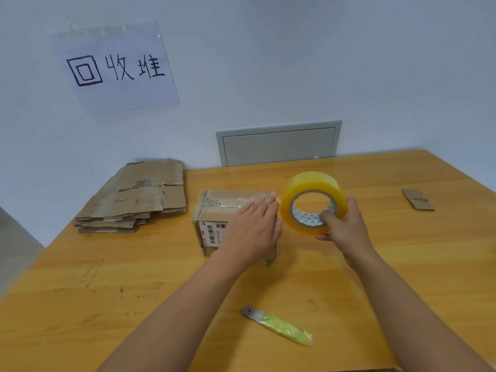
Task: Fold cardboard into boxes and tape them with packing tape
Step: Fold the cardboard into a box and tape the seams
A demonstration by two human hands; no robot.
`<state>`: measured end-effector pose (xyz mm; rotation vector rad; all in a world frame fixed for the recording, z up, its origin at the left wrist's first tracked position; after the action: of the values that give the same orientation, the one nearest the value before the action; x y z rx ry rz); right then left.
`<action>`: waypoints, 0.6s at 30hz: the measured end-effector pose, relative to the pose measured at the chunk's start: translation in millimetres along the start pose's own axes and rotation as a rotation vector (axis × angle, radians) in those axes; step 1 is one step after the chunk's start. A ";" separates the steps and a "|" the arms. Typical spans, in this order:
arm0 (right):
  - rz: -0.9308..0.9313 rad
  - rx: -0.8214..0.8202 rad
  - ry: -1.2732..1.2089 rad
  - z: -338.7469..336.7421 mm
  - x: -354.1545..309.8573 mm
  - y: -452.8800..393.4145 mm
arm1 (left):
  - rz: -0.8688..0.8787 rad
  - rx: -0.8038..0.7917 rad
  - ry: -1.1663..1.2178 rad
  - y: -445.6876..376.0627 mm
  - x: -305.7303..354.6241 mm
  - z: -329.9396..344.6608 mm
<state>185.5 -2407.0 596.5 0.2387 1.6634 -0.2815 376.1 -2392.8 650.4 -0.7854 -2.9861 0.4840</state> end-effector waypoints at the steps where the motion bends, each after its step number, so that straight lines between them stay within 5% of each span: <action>1: 0.005 -0.002 -0.012 0.6 1.1 0.1 | -0.004 -0.036 0.022 -1.1 -1.7 3.3; 18: -0.038 0.030 0.216 -35.8 14.3 10.2 | -0.061 -0.077 -0.006 -1.2 -13.3 15.6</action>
<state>153.4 -2386.0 585.5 0.2674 1.8800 -0.3186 385.6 -2404.8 636.7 -0.6970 -3.0399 0.3726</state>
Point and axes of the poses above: each hand's wrist, its own y-axis away from the middle knuckle, its own z-axis out of the palm, x = y × z, the point moved 10 cm from there along -y, towards the middle knuckle, and after that the axes turned 1 degree about -x, right-handed, at the moved point
